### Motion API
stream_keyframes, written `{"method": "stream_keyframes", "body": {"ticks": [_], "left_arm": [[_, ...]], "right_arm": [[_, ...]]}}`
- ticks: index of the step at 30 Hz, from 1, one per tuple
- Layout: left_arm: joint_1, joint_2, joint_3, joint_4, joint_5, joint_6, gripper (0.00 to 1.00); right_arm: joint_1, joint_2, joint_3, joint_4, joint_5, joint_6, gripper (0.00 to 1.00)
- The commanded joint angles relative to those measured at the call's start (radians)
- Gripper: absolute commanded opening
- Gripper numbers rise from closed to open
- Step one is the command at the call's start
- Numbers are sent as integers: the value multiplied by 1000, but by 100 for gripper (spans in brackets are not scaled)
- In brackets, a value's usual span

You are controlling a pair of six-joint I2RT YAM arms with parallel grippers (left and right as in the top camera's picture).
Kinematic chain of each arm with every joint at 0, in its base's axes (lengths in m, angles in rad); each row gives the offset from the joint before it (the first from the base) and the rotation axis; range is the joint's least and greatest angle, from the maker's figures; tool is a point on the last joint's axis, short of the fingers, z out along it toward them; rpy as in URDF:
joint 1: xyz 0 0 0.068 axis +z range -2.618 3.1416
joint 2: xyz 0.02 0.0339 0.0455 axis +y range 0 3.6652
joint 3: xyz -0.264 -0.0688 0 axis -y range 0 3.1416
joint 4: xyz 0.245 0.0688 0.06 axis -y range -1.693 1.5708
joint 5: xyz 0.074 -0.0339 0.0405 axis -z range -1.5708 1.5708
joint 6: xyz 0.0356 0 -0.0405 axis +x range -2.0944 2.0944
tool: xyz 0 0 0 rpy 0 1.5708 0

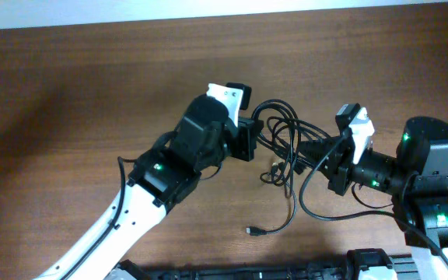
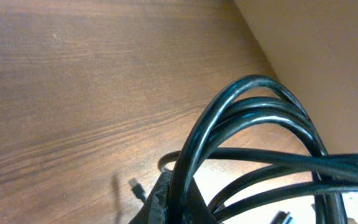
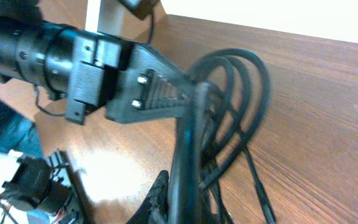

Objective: Untangle cables

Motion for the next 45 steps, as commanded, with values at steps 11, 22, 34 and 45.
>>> {"method": "stream_keyframes", "body": {"ticks": [11,22,34,45], "left_arm": [[276,0,-10,-26,-91,112,0],[272,0,-10,-4,336,705,0],[102,0,-10,81,363,721,0],[100,0,-10,148,362,639,0]], "right_arm": [[-13,-60,13,-110,576,391,4],[-12,-60,13,-129,191,-25,73],[-12,-51,13,-132,50,-119,87],[-12,108,13,-148,73,-119,10]]}}
